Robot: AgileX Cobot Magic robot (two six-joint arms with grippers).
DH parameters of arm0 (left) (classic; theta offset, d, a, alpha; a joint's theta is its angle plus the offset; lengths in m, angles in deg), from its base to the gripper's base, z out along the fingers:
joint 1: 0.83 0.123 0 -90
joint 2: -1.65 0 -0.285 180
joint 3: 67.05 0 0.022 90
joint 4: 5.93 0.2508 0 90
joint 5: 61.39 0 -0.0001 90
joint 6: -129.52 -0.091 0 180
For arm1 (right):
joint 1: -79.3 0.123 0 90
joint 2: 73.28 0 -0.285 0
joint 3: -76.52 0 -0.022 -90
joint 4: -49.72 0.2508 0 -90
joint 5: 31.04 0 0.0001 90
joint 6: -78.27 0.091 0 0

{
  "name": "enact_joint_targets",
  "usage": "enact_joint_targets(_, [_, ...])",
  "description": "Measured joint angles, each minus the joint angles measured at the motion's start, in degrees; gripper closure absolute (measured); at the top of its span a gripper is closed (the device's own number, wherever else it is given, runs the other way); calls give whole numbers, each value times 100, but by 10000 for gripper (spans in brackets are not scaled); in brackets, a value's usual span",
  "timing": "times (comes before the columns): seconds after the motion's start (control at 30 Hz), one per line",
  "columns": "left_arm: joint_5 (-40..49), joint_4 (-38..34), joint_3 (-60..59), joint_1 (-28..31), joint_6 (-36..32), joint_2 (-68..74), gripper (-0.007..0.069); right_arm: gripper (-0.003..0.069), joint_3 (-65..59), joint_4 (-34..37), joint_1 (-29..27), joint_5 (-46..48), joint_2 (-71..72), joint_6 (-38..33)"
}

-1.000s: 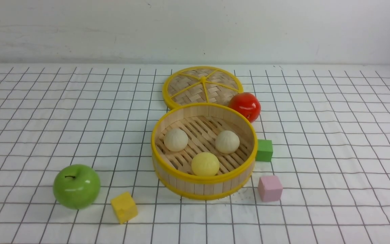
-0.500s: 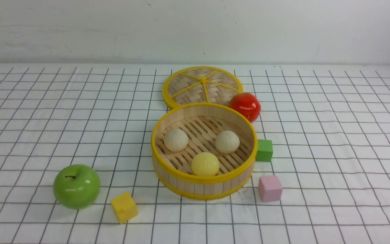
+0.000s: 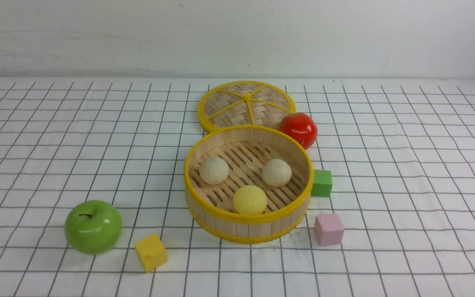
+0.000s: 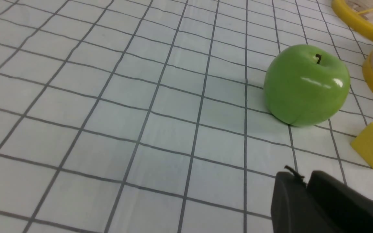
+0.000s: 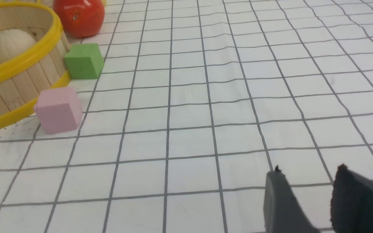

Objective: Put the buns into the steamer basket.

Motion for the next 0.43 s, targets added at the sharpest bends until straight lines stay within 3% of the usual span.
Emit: enact_joint_targets(0.43, [0,0,0,-207,0,0,543,420,0,0,0,0,0,46])
